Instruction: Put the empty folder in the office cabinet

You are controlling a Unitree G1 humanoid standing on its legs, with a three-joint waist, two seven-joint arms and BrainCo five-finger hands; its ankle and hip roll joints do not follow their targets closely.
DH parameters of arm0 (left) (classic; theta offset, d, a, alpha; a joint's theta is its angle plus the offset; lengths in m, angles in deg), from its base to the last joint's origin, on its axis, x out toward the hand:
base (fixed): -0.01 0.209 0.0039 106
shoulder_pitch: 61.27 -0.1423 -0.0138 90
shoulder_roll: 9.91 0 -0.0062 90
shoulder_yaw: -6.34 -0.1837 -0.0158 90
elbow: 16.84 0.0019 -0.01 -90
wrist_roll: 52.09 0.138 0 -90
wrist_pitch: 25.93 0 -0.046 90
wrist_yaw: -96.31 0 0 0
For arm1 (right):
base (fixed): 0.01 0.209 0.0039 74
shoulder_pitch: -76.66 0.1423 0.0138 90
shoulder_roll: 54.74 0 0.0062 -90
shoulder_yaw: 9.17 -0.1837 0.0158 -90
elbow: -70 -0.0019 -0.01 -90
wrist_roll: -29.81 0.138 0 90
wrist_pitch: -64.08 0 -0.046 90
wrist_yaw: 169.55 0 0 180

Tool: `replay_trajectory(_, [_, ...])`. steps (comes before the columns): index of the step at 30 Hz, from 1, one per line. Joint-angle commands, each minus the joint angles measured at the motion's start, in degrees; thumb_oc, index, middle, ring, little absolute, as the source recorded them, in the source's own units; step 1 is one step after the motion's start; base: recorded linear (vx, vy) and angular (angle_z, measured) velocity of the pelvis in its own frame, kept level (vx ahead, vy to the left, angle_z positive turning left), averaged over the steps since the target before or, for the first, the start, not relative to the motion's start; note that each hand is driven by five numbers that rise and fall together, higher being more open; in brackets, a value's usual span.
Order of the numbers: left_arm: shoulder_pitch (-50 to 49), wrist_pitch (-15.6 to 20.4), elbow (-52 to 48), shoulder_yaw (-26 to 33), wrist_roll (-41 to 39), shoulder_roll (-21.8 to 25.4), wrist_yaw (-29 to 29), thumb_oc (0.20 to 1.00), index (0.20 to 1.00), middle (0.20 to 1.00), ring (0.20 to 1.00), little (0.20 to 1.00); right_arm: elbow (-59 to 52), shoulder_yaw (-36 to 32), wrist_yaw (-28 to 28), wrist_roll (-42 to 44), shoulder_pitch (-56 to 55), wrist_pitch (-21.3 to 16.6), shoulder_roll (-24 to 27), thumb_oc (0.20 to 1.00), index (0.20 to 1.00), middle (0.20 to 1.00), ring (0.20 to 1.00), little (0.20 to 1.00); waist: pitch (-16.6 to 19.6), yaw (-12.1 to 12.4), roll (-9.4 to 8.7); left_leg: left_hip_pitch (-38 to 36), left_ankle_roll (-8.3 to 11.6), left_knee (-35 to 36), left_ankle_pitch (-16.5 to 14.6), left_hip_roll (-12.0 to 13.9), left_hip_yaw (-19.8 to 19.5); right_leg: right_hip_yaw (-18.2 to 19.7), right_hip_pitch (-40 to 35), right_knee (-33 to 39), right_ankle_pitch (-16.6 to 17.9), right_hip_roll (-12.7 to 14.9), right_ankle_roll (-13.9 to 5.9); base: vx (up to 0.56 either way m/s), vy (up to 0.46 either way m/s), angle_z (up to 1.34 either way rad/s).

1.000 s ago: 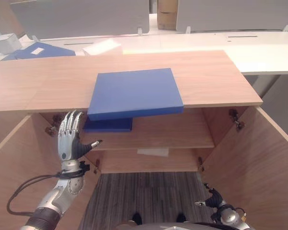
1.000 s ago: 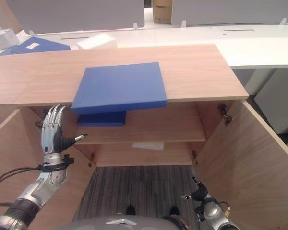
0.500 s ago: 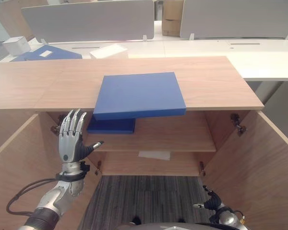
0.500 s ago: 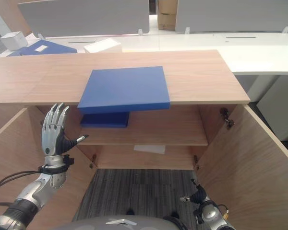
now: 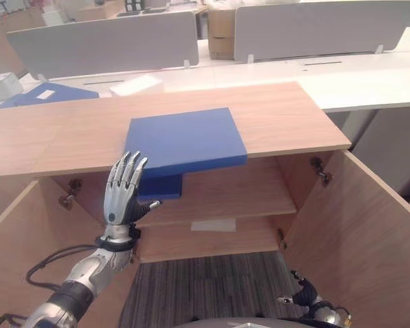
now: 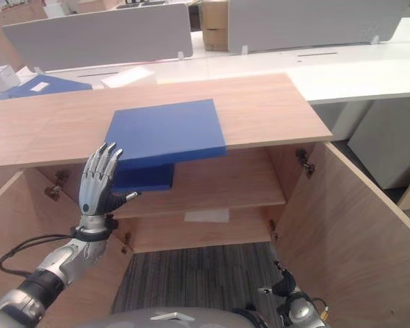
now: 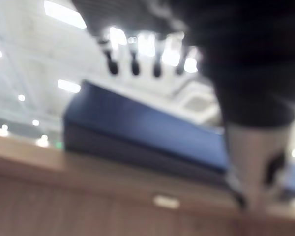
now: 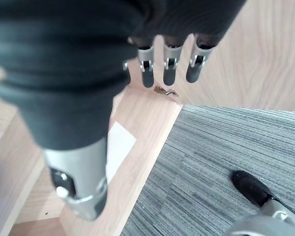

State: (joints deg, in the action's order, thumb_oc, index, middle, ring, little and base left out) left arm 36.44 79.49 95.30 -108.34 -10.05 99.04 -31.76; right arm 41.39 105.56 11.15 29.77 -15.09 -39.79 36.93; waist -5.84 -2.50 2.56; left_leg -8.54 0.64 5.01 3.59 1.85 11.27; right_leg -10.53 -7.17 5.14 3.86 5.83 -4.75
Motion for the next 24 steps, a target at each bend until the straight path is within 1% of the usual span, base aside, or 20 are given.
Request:
replay_trajectory(1, [7.23, -0.8, 3.24, 0.88, 2.14, 0.93, 3.17, 1.0, 1.0, 1.0, 1.0, 1.0, 2.95, 1.24, 1.3, -0.69, 4.44, -2.99, -0.22, 1.0, 1.0, 1.0, 1.0, 1.0, -1.57, -0.12, -1.36, -0.55, -0.33, -0.01, -8.3, -0.23, -1.85, 2.8, -2.24, -0.18, -4.57, -1.01, -0.83, 0.03, 0.02, -0.17])
replay_trajectory(4, [8.84, -1.66, 5.93, 0.75, 2.15, 0.57, 3.72, 1.0, 1.0, 1.0, 1.0, 1.0, 3.03, 1.34, 1.2, -1.2, 3.88, -3.27, -0.04, 1.0, 1.0, 1.0, 1.0, 1.0, -1.27, -0.89, -1.31, -0.86, -0.39, -0.01, -8.54, -0.26, -1.33, 3.26, -2.31, -0.14, -4.59, -1.0, -0.91, 0.04, 0.029, -0.11])
replay_trajectory(8, [10.71, -2.86, 9.23, 0.57, 1.95, 0.39, 2.59, 1.0, 1.0, 1.0, 1.0, 1.0, 2.56, 1.65, 1.2, -1.23, 3.26, -3.42, 0.3, 1.0, 1.0, 1.0, 1.0, 1.0, -1.17, -1.67, -1.34, -1.07, -0.49, -0.01, -8.69, -0.29, -0.76, 3.67, -2.28, -0.14, -4.53, -0.95, -1.05, 0.03, 0.023, -0.06])
replay_trajectory(14, [13.39, -3.97, 17.24, 0.06, 2.01, -0.39, 1.05, 1.0, 1.0, 1.0, 1.0, 1.0, 2.39, 1.96, 0.91, -1.6, 3.13, -3.75, 0.78, 1.0, 1.0, 1.0, 1.0, 1.0, -1.03, -2.86, -1.22, -1.53, -0.63, -0.01, -8.87, -0.43, -0.09, 4.25, -2.23, -0.28, -4.39, -0.97, -1.13, 0.02, 0.02, -0.07])
replay_trajectory(15, [13.82, -3.88, 18.83, -0.02, 2.02, -0.51, 0.74, 0.696, 0.696, 0.696, 0.696, 0.696, 2.48, 2.03, 0.85, -1.64, 3.15, -3.89, 0.86, 1.0, 1.0, 1.0, 1.0, 1.0, -0.93, -3.02, -1.21, -1.58, -0.64, -0.01, -8.92, -0.45, 0.04, 4.3, -2.25, -0.25, -4.41, -0.98, -1.16, 0.0, 0.0, 0.0])
replay_trajectory(16, [14.13, -4.2, 20.01, -0.17, 1.8, -0.61, 0.35, 0.341, 0.341, 0.341, 0.341, 0.341, 2.54, 2.05, 0.66, -1.76, 3.21, -3.91, 0.93, 1.0, 1.0, 1.0, 1.0, 1.0, -0.85, -3.18, -1.17, -1.65, -0.67, -0.01, -8.96, -0.5, 0.11, 4.39, -2.25, -0.25, -4.41, -0.99, -1.18, 0.0, 0.0, 0.0])
replay_trajectory(17, [14.57, -4.27, 21.19, -0.26, 1.42, -0.63, -0.14, 0.2, 0.2, 0.2, 0.2, 0.2, 2.54, 2.1, 0.56, -1.92, 3.21, -3.92, 1.02, 1.0, 1.0, 1.0, 1.0, 1.0, -0.77, -3.36, -1.1, -1.68, -0.68, -0.01, -8.97, -0.53, 0.19, 4.46, -2.25, -0.24, -4.41, -1.0, -1.19, 0.0, 0.0, 0.0])
replay_trajectory(22, [16.44, -3.85, 26.26, -0.71, 0.58, -1.09, -0.15, 0.2, 0.2, 0.2, 0.2, 0.2, 3.12, 2.41, 0.35, -1.83, 3.62, -4.12, 1.3, 1.0, 1.0, 1.0, 1.0, 1.0, -0.54, -3.81, -0.86, -1.93, -0.76, -0.01, -9.02, -0.66, 0.5, 4.53, -2.37, -0.26, -4.39, -0.99, -1.23, 0.0, 0.0, 0.0])
replay_trajectory(24, [16.54, -3.64, 26.61, -0.77, 0.62, -1.11, 0.24, 0.2, 0.2, 0.2, 0.2, 0.2, 3.1, 2.45, 0.33, -1.8, 3.7, -4.13, 1.35, 1.0, 1.0, 1.0, 1.0, 1.0, -0.52, -3.83, -0.84, -1.95, -0.77, -0.01, -9.02, -0.67, 0.5, 4.53, -2.37, -0.27, -4.39, -1.0, -1.22, 0.0, 0.013, -0.07])
